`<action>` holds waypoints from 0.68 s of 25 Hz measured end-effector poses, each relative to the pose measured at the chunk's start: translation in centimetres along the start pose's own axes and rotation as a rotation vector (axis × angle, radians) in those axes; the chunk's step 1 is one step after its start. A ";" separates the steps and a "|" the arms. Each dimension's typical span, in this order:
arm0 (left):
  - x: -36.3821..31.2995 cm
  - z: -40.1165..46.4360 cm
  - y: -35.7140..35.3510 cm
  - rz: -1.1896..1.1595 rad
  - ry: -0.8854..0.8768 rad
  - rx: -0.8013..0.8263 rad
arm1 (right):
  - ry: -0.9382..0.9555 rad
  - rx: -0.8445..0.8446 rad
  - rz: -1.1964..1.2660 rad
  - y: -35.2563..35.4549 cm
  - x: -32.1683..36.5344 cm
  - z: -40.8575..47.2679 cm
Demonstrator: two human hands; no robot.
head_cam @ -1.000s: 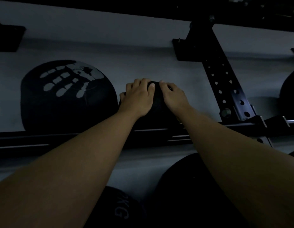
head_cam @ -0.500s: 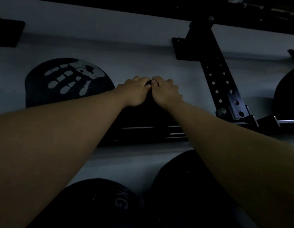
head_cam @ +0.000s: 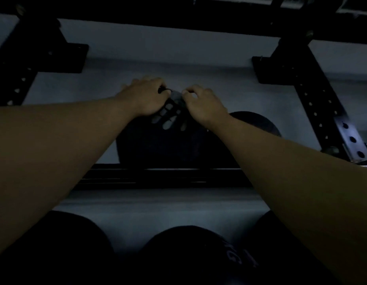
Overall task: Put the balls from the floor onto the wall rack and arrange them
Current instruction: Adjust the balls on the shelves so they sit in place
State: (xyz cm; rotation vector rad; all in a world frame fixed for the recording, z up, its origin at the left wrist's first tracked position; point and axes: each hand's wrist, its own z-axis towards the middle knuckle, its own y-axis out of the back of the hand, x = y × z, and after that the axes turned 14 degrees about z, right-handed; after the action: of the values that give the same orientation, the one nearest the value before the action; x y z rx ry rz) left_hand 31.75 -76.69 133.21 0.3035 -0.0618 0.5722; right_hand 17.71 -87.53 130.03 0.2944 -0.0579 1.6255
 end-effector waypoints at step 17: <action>2.6 -3.0 -4.8 -0.460 0.102 -0.209 | -0.015 -0.155 0.070 -5.2 0.0 -0.8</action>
State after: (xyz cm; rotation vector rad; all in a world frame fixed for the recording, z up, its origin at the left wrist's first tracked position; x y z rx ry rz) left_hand 36.48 -78.20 129.44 0.0776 0.0465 0.1210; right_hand 22.68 -86.95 128.55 0.1872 -0.2065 1.6779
